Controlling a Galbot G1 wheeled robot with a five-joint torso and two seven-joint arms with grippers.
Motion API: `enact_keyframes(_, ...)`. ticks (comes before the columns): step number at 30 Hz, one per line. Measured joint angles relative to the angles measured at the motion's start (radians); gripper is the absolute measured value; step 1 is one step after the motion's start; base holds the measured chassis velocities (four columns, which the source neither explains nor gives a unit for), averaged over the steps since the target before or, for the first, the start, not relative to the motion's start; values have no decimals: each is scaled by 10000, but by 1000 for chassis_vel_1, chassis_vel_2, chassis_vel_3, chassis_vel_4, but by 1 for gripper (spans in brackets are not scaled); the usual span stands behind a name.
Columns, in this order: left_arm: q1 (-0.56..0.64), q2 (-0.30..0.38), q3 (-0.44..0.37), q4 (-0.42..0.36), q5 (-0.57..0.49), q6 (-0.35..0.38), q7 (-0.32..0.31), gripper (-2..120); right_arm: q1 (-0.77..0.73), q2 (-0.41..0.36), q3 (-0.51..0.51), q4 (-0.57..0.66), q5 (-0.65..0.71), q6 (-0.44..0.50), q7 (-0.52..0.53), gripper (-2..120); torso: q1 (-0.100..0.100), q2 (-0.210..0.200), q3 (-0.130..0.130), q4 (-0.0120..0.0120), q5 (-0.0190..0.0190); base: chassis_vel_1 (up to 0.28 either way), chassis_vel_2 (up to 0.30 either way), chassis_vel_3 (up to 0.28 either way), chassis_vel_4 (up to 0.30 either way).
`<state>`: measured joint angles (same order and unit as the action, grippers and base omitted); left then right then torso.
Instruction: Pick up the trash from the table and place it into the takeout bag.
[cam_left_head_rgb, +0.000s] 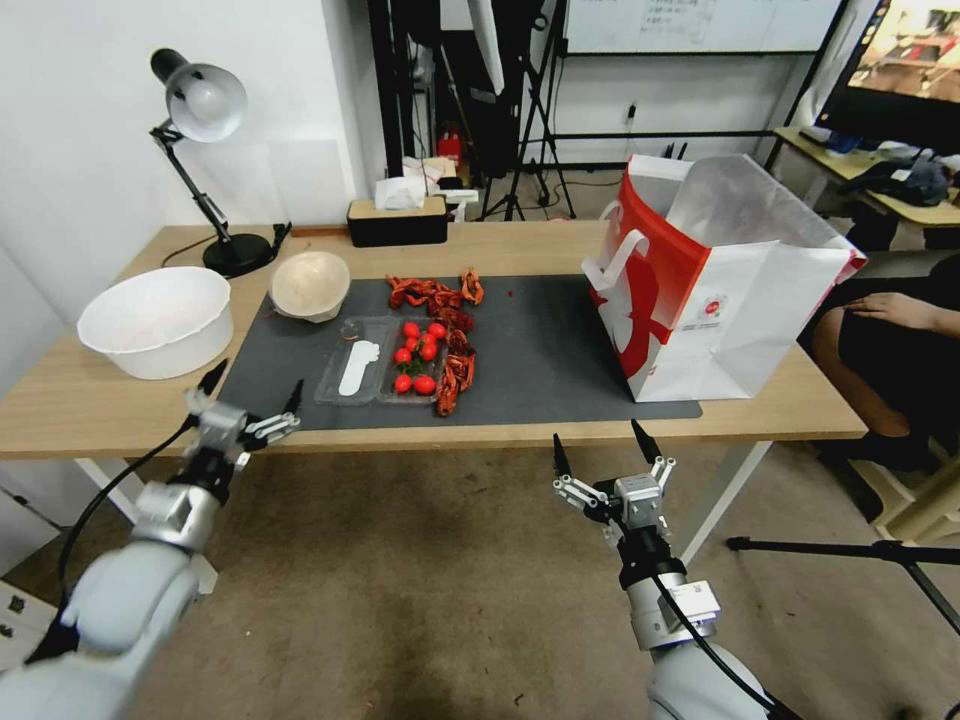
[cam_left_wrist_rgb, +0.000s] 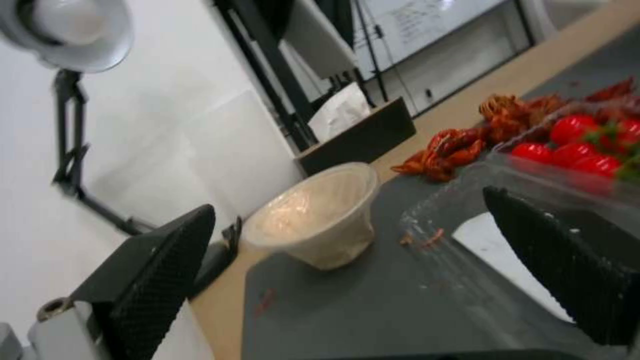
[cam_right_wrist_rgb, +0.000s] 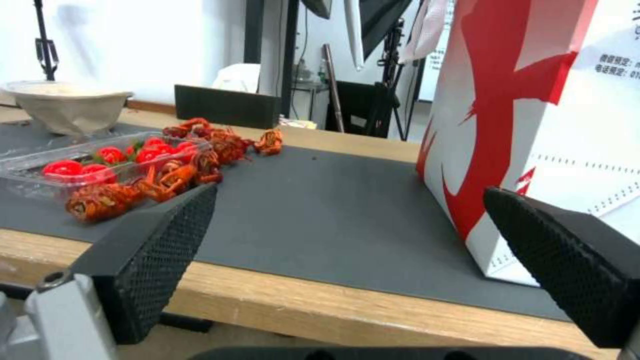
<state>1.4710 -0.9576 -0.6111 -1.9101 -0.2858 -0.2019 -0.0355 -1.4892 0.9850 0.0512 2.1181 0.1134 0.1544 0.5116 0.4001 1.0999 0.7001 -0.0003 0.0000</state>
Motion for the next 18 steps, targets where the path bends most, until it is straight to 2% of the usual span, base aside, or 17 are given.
enact_keyframes(2, -423, 419, 283, 228, 24, 119, 133, 100, -6, -2, 8, 10, 1, -9, 4, 100, -1, 0, 1, 3, -3, 0, 0, 0, 0)
enact_keyframes(4, -459, 451, 303, 247, 26, 125, 142, 100, -7, -2, 10, 11, 1, -10, 4, 100, 0, 0, 0, 3, -3, 0, 0, 0, 0)
enact_keyframes(5, -1026, 931, 589, 564, 46, 184, 308, 100, -10, 1, 25, 23, 3, -20, 9, 100, -1, 0, 1, 5, -7, 0, 0, 0, 0)
enact_keyframes(7, -1626, 1386, 837, 970, 72, 225, 527, 100, -10, 6, 34, 30, 5, -31, 13, 100, 0, 0, 0, -3, 3, 0, 0, 0, 0)
enact_keyframes(8, -1626, 1386, 837, 970, 72, 225, 527, 100, -10, 6, 34, 30, 5, -31, 13, 100, 0, 0, 0, -3, 3, 0, 0, 0, 0)
enact_keyframes(10, -2260, 1879, 1120, 1548, 170, 264, 865, 100, 21, 6, 34, 30, 12, -53, 15, 100, 0, 0, 1, -1, -7, 0, 0, 0, 0)
enact_keyframes(18, -2945, 2462, 1547, 2360, 314, 376, 1260, 100, 197, -6, -47, -16, 46, -91, 15, 100, 0, 0, 0, 9, 1, 0, 0, 0, 0)
